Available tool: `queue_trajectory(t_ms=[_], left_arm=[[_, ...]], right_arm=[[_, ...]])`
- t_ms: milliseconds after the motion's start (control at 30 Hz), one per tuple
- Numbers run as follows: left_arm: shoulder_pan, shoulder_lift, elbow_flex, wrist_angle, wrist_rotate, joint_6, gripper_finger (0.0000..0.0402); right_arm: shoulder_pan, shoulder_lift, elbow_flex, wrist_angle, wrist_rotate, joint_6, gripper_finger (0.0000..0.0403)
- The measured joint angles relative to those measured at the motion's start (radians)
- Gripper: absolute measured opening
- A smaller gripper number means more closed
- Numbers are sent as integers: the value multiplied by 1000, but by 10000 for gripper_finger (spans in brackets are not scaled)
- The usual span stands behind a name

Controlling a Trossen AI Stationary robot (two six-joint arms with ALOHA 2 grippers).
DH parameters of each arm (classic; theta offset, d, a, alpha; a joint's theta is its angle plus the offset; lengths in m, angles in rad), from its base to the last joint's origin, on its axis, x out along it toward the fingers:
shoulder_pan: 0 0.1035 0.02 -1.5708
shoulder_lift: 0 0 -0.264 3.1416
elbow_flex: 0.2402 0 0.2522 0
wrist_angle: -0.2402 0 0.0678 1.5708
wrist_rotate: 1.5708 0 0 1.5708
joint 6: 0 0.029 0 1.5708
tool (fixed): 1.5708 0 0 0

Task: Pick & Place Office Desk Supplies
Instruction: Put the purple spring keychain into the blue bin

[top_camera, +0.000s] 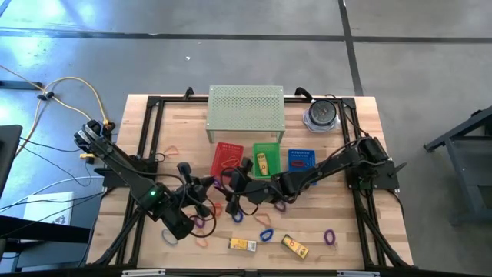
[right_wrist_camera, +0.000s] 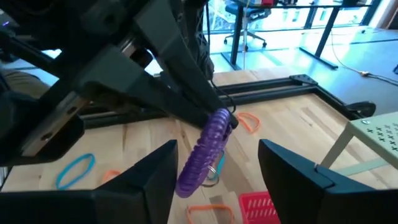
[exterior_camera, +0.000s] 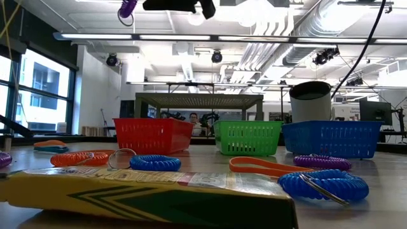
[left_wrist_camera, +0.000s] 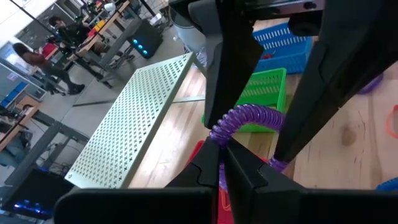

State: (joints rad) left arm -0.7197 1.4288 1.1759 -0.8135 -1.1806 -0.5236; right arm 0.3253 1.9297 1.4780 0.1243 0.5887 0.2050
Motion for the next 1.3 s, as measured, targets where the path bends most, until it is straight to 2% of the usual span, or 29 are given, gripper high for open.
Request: queue_trajectory(t_ms=[167,467,667,767,867,1100,1200,1300], left_arm=[[0,0,0,0,1,0,1],[-1,0,0,-1,5,1,1],[0,1,0,0,7,1,3],[4,1,0,6,0,24,20],[5,1,0,11,1,58,53],[4,1,0,72,1,64,161],[4,1,0,71,32,105,185],[-2,1,0,71,63,112,192]], right_arm=[[-13,0,0,0,-65,0,155],[-15,0,0,-3,-95,-45,16],[-15,-2,0,-16,-102,-53,11],[-13,-2,0,-31,-106,-53,9],[-12,-2,0,-52,-106,-53,7],[-1,-2,0,-145,-99,-27,6],[15,-2,0,-196,-97,-8,5],[33,-2,0,-269,-97,31,5]])
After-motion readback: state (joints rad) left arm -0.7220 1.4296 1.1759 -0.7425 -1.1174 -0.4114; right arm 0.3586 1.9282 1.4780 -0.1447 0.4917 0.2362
